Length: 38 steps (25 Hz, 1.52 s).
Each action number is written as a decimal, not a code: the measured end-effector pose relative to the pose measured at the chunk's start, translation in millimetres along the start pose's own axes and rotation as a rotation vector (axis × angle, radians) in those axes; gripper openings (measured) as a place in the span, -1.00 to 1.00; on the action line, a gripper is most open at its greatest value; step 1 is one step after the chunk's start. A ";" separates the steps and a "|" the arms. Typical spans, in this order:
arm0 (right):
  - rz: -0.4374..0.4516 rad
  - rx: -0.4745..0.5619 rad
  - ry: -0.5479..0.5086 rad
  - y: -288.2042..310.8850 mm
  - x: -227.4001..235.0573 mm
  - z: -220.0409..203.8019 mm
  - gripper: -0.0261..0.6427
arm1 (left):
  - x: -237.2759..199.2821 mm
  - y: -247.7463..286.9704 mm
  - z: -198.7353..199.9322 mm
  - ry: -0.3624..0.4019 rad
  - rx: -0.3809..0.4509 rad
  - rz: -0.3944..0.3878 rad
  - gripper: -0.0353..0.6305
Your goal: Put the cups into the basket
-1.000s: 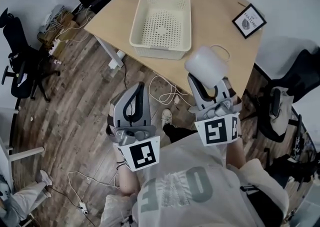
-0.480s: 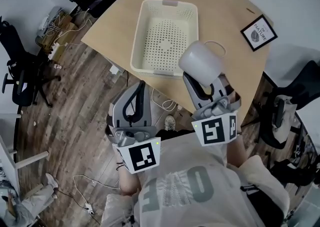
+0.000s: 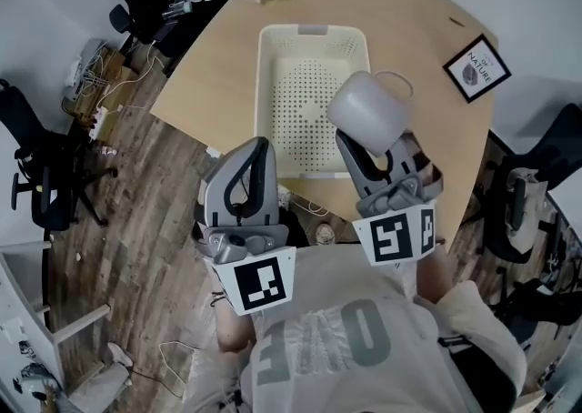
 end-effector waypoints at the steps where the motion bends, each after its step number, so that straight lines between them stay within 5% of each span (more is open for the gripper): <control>1: -0.010 -0.013 0.005 7.7 4.7 -0.4 -0.80 | -7.5 8.9 -4.2 -0.001 0.010 -0.014 -0.86; 17: 0.033 -0.199 -0.002 107.4 34.4 -17.0 -0.80 | -63.5 95.9 -62.2 -0.043 0.082 -0.115 -0.86; 27: 0.278 -0.352 -0.101 133.2 13.5 -47.8 -0.80 | -54.1 108.1 -86.7 -0.055 0.055 -0.187 -0.86; 34: 0.576 -0.482 -0.160 139.8 -37.6 -98.3 -0.80 | -40.3 101.0 -106.5 -0.096 0.009 -0.194 -0.86; 38: 0.739 -0.577 -0.308 144.4 -61.0 -132.7 -0.80 | -44.3 97.5 -121.0 -0.105 -0.027 -0.176 -0.86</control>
Point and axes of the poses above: the fingertips, and each gripper's own axes: y forward along the fingers, x to its right, z out of its top, the point moved 3 cm from there along -y, backward along the fingers, and after that the axes turned 8 degrees about x, right-handed, at the moved point
